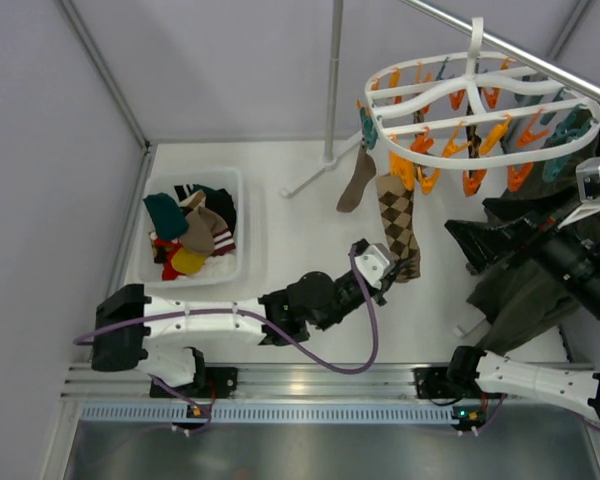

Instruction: Remove the socks clipped to the hanger

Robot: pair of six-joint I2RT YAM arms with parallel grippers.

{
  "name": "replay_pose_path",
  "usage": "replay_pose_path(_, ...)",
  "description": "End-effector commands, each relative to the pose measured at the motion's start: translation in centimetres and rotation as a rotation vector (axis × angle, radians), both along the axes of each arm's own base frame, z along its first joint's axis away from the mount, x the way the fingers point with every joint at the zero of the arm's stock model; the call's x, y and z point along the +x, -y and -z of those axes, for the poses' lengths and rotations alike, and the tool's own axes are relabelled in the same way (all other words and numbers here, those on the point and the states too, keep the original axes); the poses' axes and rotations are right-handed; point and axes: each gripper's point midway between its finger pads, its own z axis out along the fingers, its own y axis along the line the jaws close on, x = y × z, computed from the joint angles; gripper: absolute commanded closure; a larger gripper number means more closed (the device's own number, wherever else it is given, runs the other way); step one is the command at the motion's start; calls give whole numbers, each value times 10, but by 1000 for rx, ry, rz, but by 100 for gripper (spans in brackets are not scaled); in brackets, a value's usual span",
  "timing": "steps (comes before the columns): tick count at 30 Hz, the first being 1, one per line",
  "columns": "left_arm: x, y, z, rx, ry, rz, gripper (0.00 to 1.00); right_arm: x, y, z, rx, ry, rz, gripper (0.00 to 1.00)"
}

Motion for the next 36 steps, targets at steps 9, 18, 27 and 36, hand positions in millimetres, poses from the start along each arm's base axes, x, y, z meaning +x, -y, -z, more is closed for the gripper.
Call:
replay_pose_path(9,30,47,1,23,10,-184,100,-9,-22,5,-37,-6,-110,4)
replay_pose_path(18,35,135,26,173,63,-105,100,-10,-6,5,-58,4,-75,4)
replay_pose_path(27,46,175,49,250,104,-107,100,6,20,17,-132,-51,88,6)
replay_pose_path(36,73,158,62,290,92,-271,100,40,19,39,-284,-140,295,19)
